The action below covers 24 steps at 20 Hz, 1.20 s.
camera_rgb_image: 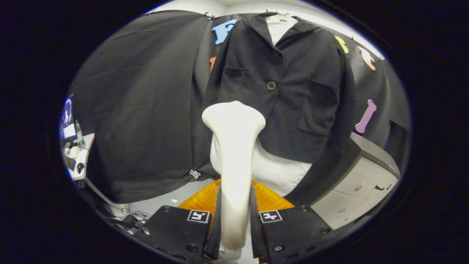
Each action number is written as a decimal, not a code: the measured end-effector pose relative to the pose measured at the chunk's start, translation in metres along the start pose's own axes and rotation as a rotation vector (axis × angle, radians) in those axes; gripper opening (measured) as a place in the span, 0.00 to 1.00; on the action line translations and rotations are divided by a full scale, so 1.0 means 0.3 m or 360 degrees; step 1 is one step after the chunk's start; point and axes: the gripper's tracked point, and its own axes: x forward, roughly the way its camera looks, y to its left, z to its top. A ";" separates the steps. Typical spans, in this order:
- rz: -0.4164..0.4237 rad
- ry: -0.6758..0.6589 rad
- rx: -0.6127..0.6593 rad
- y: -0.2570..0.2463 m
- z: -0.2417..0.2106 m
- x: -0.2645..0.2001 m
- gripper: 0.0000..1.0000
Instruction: Iron the clothes twice with a garment steamer, once on the left side and once on the right side.
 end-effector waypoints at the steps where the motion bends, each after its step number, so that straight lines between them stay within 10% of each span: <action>1: -0.0013 -0.0003 0.0013 -0.014 -0.005 -0.035 0.36; 24: -0.0854 -0.0299 0.0460 -0.800 0.026 -0.991 0.36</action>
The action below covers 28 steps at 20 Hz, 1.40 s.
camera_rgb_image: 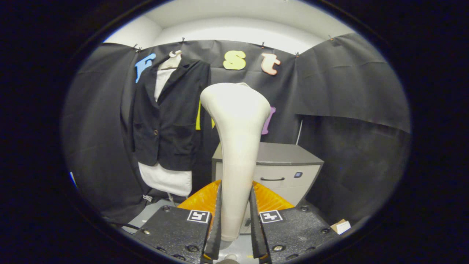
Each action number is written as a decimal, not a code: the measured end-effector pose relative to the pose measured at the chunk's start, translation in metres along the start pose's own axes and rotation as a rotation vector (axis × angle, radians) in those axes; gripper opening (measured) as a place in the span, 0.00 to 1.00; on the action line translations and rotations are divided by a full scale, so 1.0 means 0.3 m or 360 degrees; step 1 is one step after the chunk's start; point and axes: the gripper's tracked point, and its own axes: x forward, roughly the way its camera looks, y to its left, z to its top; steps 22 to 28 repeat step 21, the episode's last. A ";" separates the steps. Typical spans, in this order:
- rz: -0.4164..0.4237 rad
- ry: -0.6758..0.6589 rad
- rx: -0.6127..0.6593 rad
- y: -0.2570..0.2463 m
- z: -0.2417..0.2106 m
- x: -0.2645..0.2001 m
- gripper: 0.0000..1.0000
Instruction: Iron the clothes twice with a garment steamer, once on the left side and once on the right side.
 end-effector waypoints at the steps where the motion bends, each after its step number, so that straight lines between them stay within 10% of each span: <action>1: -0.0025 -0.0011 0.0025 -0.031 0.014 -0.002 0.36; 28: -0.0028 -0.0013 0.0089 -0.451 0.000 0.021 0.36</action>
